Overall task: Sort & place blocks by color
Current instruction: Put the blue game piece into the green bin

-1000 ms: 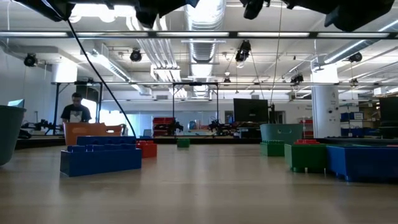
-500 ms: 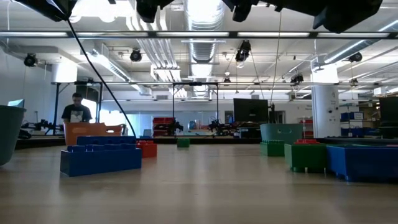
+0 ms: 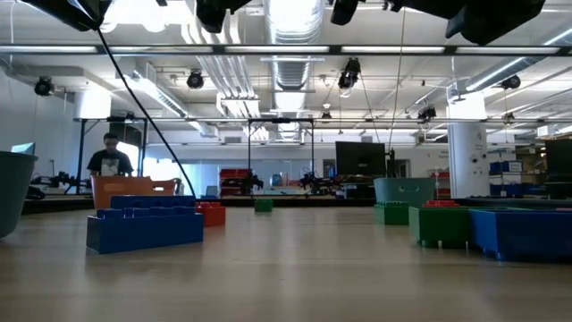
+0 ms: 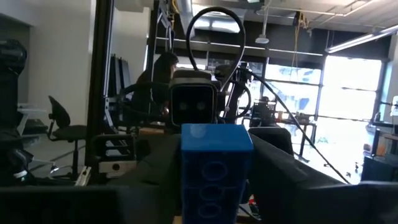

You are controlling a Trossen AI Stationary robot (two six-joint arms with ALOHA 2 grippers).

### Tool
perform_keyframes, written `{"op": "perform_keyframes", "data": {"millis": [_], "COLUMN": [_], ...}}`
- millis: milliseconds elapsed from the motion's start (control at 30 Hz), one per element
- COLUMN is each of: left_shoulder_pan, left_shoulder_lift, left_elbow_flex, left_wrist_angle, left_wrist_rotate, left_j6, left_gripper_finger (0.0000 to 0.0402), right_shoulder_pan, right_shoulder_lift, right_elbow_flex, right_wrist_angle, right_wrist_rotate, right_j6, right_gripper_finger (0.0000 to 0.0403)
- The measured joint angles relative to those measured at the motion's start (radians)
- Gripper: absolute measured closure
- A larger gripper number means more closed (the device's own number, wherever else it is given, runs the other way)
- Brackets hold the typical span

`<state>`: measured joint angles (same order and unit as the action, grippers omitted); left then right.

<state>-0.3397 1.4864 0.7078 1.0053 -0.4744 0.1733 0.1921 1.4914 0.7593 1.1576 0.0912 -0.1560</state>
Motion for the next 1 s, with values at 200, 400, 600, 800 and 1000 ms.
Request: {"op": "perform_keyframes", "data": {"millis": [200, 400, 600, 800, 1000], "left_shoulder_pan": [0.0, 0.0, 0.0, 0.0, 0.0], "left_shoulder_lift": [0.0, 0.0, -0.037, -0.139, -0.228], "left_elbow_flex": [0.0, 0.0, -0.001, -0.003, -0.004], "left_wrist_angle": [-0.002, -0.025, -0.166, -0.464, -0.712], "left_wrist_rotate": [0.002, 0.001, -0.078, -0.226, -0.396], "left_j6": [-0.002, -0.005, -0.01, -0.081, -0.233], "left_gripper_finger": [0.023, 0.0177, 0.013, 0.0116, 0.0116], "right_shoulder_pan": [0.0, -0.001, -0.001, -0.007, -0.118], "right_shoulder_lift": [0.0, 0.0, -0.035, -0.139, -0.248], "right_elbow_flex": [0.0, -0.001, -0.001, -0.001, 0.0], "right_wrist_angle": [-0.002, -0.003, -0.118, -0.467, -0.933], "right_wrist_rotate": [-0.001, 0.006, 0.059, 0.319, 0.675], "right_j6": [-0.006, -0.012, -0.012, -0.005, 0.15], "right_gripper_finger": [0.0281, 0.0281, 0.0281, 0.0281, 0.0281]}}
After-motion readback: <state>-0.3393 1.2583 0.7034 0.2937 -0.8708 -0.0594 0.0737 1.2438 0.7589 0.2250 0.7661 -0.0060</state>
